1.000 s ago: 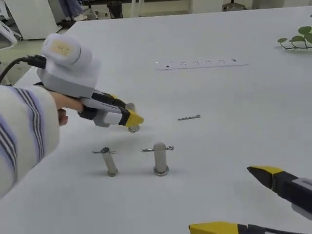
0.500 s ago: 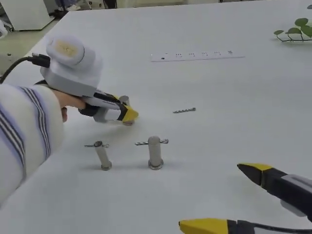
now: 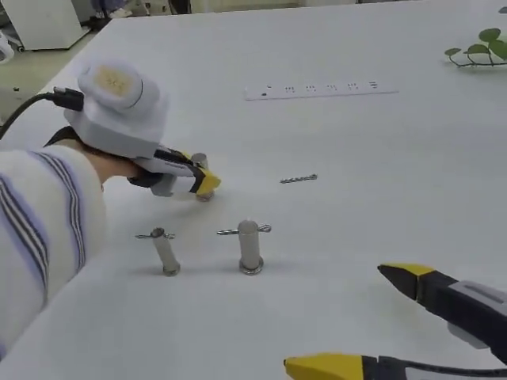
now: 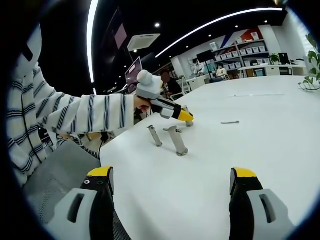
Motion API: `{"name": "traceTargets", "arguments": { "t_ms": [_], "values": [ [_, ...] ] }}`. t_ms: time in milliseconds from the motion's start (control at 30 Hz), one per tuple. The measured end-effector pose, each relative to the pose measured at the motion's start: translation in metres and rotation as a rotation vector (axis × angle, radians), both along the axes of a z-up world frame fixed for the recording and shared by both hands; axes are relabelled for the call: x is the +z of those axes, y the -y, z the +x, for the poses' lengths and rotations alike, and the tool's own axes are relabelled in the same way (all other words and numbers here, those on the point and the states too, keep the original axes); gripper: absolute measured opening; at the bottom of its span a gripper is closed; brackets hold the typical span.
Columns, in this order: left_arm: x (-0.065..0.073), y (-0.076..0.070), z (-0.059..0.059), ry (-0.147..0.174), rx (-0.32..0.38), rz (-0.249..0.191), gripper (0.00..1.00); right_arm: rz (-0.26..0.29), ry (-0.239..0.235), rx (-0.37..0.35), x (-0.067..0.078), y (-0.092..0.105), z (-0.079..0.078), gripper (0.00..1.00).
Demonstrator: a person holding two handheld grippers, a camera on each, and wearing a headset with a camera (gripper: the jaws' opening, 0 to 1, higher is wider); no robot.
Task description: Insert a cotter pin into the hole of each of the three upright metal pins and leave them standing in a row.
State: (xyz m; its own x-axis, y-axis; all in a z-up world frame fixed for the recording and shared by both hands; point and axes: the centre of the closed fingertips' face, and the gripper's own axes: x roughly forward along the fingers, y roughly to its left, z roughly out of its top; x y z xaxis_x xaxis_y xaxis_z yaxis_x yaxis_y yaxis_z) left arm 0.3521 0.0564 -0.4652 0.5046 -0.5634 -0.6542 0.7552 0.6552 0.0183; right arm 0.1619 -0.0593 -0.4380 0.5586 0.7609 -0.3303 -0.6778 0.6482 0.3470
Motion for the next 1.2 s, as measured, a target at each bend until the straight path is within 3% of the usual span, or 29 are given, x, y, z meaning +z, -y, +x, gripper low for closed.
{"name": "traceTargets", "arguments": {
  "t_ms": [267, 567, 733, 833, 967, 1033, 1200],
  "values": [
    [0.032, 0.002, -0.008, 0.044, 0.006, -0.041, 0.10, -0.003, 0.013, 0.001, 0.004, 0.002, 0.001, 0.95],
    [0.065, 0.004, -0.035, 0.062, -0.009, -0.071, 0.10, -0.002, 0.031, 0.000, 0.010, 0.002, 0.001, 0.95],
    [0.082, 0.009, -0.057, 0.075, -0.026, -0.085, 0.10, -0.001, 0.032, -0.004, 0.011, 0.003, 0.001, 0.95],
    [0.087, 0.012, -0.070, 0.081, -0.036, -0.086, 0.10, -0.001, 0.035, -0.008, 0.011, 0.004, 0.001, 0.95],
    [0.091, 0.018, -0.088, 0.113, -0.060, -0.064, 0.10, 0.017, 0.034, -0.019, 0.014, 0.006, 0.001, 0.95],
    [0.093, 0.021, -0.097, 0.117, -0.065, -0.077, 0.10, 0.012, 0.038, -0.020, 0.014, 0.007, 0.001, 0.95],
    [0.092, 0.032, -0.120, 0.095, -0.075, -0.105, 0.10, 0.022, 0.032, -0.030, 0.014, 0.009, 0.002, 0.94]
  ]
}}
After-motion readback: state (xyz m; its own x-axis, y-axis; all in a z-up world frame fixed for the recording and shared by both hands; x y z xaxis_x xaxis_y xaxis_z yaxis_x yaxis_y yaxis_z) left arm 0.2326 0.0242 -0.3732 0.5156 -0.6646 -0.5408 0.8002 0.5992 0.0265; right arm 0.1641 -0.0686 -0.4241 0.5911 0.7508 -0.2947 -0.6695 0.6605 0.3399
